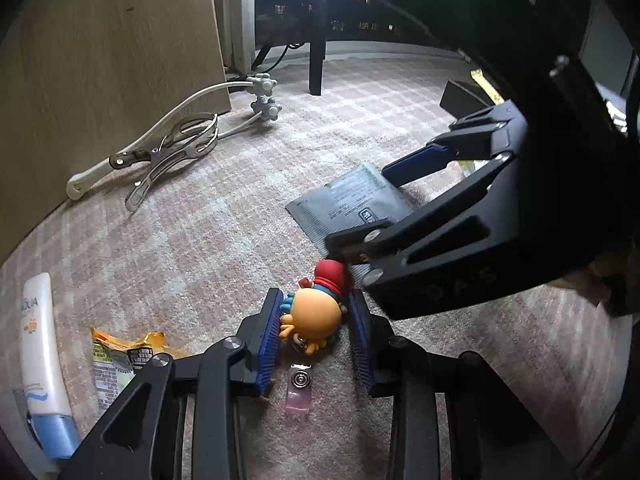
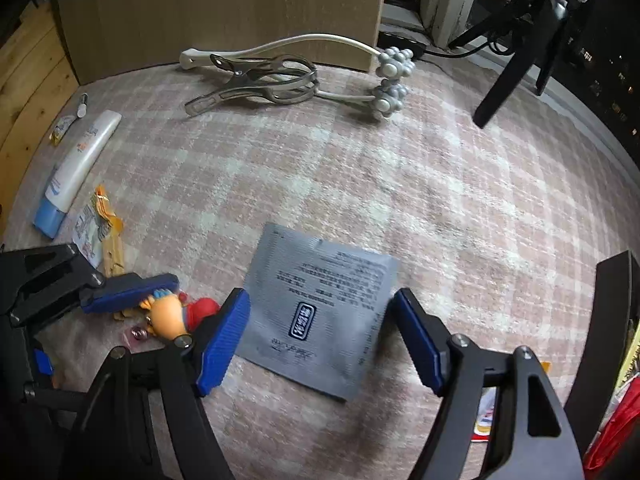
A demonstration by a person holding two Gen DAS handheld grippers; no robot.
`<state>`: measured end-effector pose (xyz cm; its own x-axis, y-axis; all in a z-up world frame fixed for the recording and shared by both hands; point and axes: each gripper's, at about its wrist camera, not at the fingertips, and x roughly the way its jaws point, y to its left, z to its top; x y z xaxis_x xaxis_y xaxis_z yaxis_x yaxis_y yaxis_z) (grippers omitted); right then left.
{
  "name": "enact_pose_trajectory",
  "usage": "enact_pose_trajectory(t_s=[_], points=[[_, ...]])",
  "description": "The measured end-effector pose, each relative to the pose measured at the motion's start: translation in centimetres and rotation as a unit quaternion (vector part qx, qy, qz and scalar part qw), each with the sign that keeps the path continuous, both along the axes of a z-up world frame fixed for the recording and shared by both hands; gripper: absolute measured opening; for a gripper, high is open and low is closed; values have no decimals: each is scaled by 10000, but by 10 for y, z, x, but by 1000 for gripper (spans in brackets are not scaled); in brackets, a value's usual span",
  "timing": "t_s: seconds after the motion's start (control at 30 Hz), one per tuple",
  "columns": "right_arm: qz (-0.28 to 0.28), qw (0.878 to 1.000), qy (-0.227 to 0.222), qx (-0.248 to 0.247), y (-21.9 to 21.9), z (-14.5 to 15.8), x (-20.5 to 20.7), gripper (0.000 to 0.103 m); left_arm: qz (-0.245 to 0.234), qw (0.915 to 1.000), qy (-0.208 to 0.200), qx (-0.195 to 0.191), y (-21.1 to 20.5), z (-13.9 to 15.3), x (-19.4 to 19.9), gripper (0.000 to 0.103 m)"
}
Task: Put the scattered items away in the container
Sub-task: 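Grasp the orange toy with the left gripper while the right grasps the grey sachet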
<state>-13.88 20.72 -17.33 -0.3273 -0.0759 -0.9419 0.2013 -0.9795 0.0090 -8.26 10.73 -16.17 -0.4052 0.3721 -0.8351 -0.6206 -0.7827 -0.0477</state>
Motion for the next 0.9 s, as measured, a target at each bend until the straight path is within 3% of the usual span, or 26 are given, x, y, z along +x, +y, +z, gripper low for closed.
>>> enact_pose_trajectory(t_s=[0.13,0.23,0.27,0.33,0.37,0.53,0.6,0.73,0.9], points=[[-81,9999,22,-78,18,2,4,60,-49,9997,110,-205,9,-1,0,33],[-172,9995,0,-255,25,4,2,58,-48,9995,134,-272,13,-1,-3,34],[-234,9991,-31,-342,27,5,1,59,-53,9995,133,-294,13,-1,-3,34],[-344,9976,-118,-585,28,4,-2,76,-43,9994,131,-302,12,-1,-2,32],[-370,9970,-151,-659,27,4,-3,80,-21,9995,120,-290,10,-1,-2,32],[-125,9999,22,75,1,-2,-8,80,86,9997,108,-187,4,-1,0,31],[-28,10000,32,61,4,-1,-8,75,164,9997,118,-167,4,-1,-1,31],[66,10000,54,-17,21,4,-7,49,405,9990,105,-151,2,0,-5,31],[68,9997,218,-59,25,3,6,42,947,9955,-73,40,-2,3,-18,29]])
